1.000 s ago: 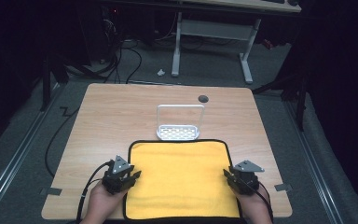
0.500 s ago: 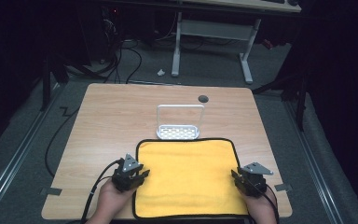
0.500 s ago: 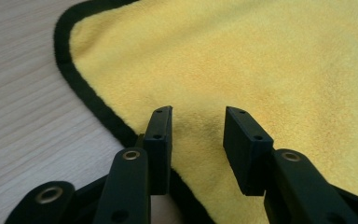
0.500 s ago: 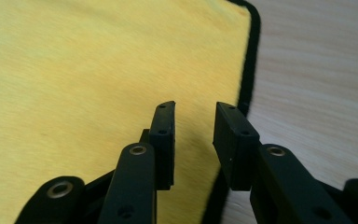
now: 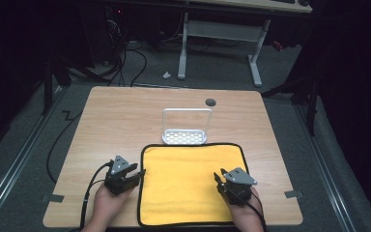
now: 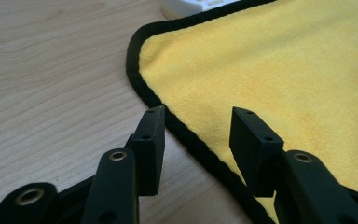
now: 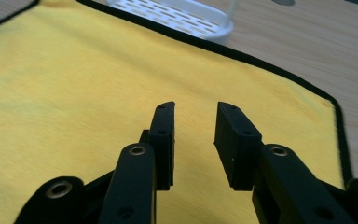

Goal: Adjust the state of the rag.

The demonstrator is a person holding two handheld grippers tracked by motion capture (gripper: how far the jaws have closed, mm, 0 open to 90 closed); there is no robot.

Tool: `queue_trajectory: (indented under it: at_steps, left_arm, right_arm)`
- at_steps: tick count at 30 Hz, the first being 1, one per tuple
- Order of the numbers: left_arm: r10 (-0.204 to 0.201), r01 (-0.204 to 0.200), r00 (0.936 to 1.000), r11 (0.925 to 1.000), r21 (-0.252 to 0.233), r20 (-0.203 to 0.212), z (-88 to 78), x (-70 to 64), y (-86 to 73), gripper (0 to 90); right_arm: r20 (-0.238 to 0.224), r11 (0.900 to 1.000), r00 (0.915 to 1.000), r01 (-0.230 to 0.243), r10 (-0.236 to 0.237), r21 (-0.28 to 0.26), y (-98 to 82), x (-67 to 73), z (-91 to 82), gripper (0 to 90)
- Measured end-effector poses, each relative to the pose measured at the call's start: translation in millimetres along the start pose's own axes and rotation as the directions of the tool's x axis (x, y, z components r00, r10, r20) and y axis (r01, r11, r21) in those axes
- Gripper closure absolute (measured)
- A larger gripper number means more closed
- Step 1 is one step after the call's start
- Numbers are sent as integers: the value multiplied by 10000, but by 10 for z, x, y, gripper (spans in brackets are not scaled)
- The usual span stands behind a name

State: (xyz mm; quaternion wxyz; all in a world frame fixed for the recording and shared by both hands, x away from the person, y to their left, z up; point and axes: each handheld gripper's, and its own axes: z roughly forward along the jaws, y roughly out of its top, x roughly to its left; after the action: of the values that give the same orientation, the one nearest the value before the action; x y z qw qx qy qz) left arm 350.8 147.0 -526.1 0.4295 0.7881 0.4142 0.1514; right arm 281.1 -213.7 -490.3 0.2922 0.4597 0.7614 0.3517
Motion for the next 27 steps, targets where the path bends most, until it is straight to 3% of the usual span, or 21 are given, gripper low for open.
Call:
queue_trajectory:
  at_steps: [1,5,8,11,17,19,21,23,27]
  left_arm:
    - [-122,122,9999,9999,-50,-81,15,17,35,555]
    - [-138,137,9997,9999,-68,-185,68,98,112,562]
    - [-338,339,9994,9994,27,-95,115,163,160,549]
    - [-530,518,9982,9978,-408,-283,199,264,250,531]
    - [-569,575,9978,9982,170,-330,439,316,370,501]
    - [-685,685,9972,9976,4,-315,509,326,399,498]
    - [-704,709,9971,9974,150,-298,546,334,421,503]
    - [-825,835,9962,9957,390,-270,645,339,457,546]
    - [-1165,1164,9932,9929,225,-4,672,354,458,698]
  right_arm:
    - [-239,9998,9995,197,-197,-35,19,109,28,641]
    - [-488,9983,9974,512,-526,-288,4,260,25,648]
    - [-823,9984,9957,381,-414,-412,-36,298,-5,647]
    - [-1130,9988,9927,393,-423,-288,-89,330,-1,645]
    - [-1428,9973,9871,704,-725,-192,-123,449,7,642]
    - [-1583,9976,9850,661,-687,-214,-114,490,0,641]
    - [-1650,9973,9837,689,-720,-244,-112,513,-1,641]
    - [-1824,9964,9796,805,-837,-253,-102,604,-13,636]
    - [-2361,9942,9659,996,-1062,-397,-81,794,-35,629]
